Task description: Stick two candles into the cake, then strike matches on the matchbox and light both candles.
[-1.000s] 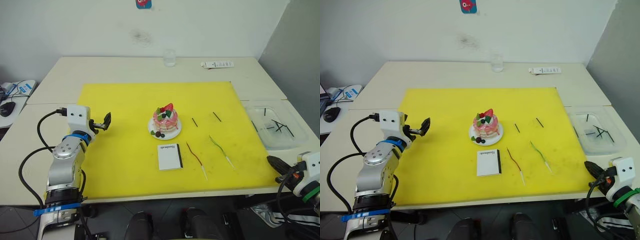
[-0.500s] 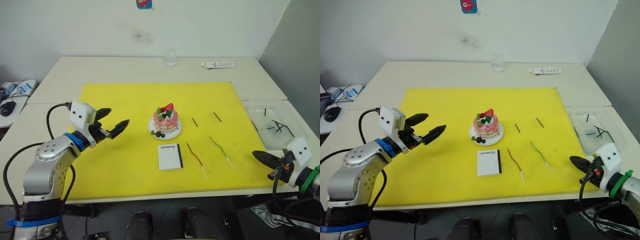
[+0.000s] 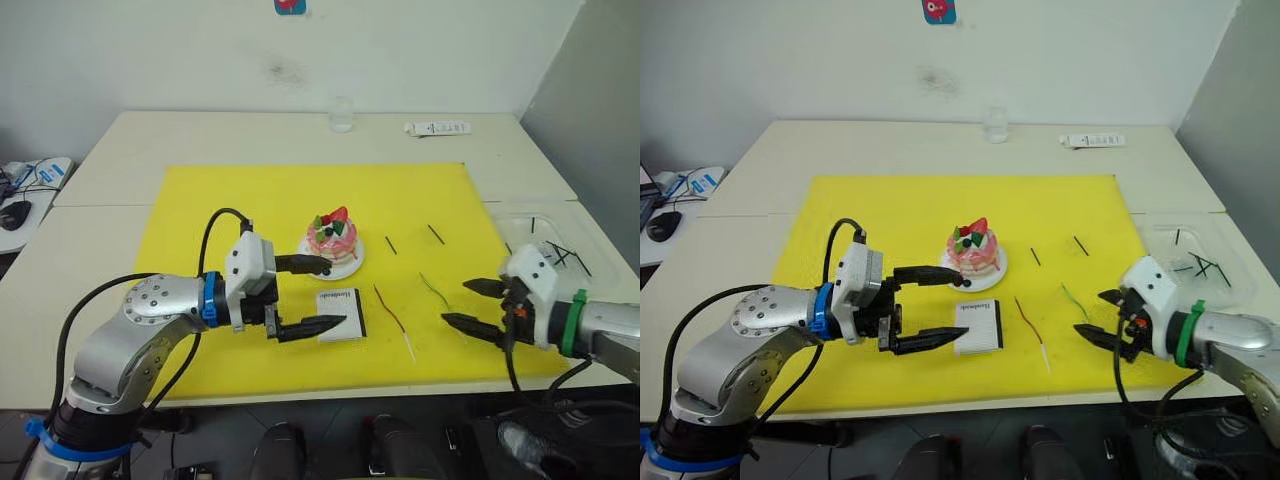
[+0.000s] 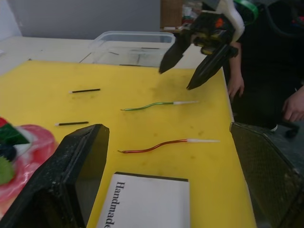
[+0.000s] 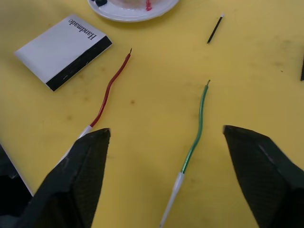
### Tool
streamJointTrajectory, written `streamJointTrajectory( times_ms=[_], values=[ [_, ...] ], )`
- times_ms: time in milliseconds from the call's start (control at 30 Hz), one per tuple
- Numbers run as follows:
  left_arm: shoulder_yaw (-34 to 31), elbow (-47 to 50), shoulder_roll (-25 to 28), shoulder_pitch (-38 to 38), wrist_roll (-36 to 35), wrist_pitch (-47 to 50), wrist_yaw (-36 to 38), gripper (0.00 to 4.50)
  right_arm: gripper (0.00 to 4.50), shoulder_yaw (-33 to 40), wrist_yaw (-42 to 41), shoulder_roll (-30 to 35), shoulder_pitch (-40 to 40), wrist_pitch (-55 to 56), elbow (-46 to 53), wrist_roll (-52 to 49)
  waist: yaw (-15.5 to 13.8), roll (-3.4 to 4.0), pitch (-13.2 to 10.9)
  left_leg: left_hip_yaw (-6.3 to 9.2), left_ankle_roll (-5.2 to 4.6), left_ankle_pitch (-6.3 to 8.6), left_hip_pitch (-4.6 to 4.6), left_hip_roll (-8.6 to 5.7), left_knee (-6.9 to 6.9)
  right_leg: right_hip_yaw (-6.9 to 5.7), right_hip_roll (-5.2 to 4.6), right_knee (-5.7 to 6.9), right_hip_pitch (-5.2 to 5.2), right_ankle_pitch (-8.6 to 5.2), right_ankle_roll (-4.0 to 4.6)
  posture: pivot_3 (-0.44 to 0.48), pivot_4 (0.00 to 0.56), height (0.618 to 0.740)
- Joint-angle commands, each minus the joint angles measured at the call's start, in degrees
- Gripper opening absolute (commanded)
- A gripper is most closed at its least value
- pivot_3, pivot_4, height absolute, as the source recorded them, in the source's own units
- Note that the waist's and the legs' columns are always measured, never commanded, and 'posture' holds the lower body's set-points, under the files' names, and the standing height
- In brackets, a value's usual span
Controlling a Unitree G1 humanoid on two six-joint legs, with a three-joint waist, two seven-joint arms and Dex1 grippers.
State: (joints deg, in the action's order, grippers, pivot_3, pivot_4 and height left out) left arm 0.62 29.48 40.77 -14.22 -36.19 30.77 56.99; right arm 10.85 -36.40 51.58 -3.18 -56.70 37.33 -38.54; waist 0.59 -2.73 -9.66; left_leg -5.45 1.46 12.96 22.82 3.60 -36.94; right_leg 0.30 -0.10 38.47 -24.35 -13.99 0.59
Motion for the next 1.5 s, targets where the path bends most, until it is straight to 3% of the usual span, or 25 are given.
streamJointTrajectory(
  times_ms=[33,400,800,900,967,1233,1333,1400,1500],
  values=[
    [-0.1,2.4,0.9,0.8,0.4,-2.2,1.3,4.50,4.48,-1.0,5.1,-0.8,-1.1,-3.9,2.9,0.8,0.0,0.00,0.0,0.02,0.00,0.00,0.02,0.00,0.00,-0.02,0.00,-0.03,0.00,0.00,0.00,0.000,0.150,0.740],
    [1.1,2.2,-0.5,0.6,0.7,-3.0,0.5,4.50,4.48,-4.4,11.3,-3.9,0.0,-4.4,-2.6,7.9,-0.1,0.01,0.0,0.28,-0.01,0.02,0.20,0.00,0.03,-0.35,-0.01,-0.50,0.18,0.01,-0.02,0.000,0.150,0.740],
    [0.6,1.4,-2.7,-2.8,-2.1,1.0,-2.9,4.50,4.48,-8.6,12.9,-9.1,-5.9,-8.0,-4.6,9.2,-0.2,0.04,0.0,0.60,-0.01,0.01,0.23,0.02,0.02,-0.66,0.03,-0.49,0.27,0.01,-0.02,0.000,0.150,0.740],
    [0.3,2.5,-2.6,-2.3,-3.2,2.4,-3.8,4.50,3.88,-8.4,12.7,-8.6,-5.6,-9.7,-4.4,8.7,-0.2,0.04,0.0,0.58,-0.01,0.01,0.31,0.01,0.03,-0.66,0.02,-0.53,0.23,-0.01,-0.04,0.000,0.150,0.740],
    [0.3,3.0,-2.6,-2.1,-3.6,2.8,-4.1,4.50,3.22,-8.6,12.4,-8.3,-5.6,-10.3,-4.1,8.6,-0.3,0.04,0.0,0.60,-0.01,0.01,0.32,0.02,0.02,-0.69,0.02,-0.53,0.24,-0.04,-0.08,0.000,0.150,0.740],
    [0.3,3.3,-2.5,-1.8,-3.7,2.9,-4.6,4.50,3.22,-7.4,12.6,-8.3,-3.6,-11.0,-3.7,8.8,-0.3,0.04,0.0,0.66,-0.01,0.01,0.30,0.01,0.02,-0.75,0.01,-0.51,0.27,-0.04,-0.07,0.000,0.150,0.740],
    [0.4,3.8,-2.5,-1.1,-4.2,2.9,-4.6,4.50,2.64,-7.1,12.9,-8.6,-3.1,-10.4,-4.2,9.2,-0.4,0.04,0.0,0.65,-0.01,0.01,0.31,0.01,0.02,-0.75,0.01,-0.53,0.27,-0.04,-0.07,0.000,0.150,0.740],
    [0.5,4.0,-2.4,-1.1,-4.3,2.9,-4.6,4.50,1.97,-7.1,13.1,-8.8,-3.3,-10.5,-4.3,9.3,-0.4,0.04,0.0,0.65,-0.01,0.01,0.32,0.01,0.02,-0.75,0.01,-0.53,0.27,-0.04,-0.07,0.000,0.150,0.740],
    [0.7,3.8,-2.4,-1.4,-4.0,2.7,-4.4,4.50,1.97,-7.1,13.3,-9.1,-3.4,-10.9,-4.3,9.2,-0.4,0.04,0.0,0.66,-0.01,0.01,0.30,0.01,0.02,-0.76,0.01,-0.51,0.27,-0.04,-0.07,0.000,0.150,0.740]
  ],
)
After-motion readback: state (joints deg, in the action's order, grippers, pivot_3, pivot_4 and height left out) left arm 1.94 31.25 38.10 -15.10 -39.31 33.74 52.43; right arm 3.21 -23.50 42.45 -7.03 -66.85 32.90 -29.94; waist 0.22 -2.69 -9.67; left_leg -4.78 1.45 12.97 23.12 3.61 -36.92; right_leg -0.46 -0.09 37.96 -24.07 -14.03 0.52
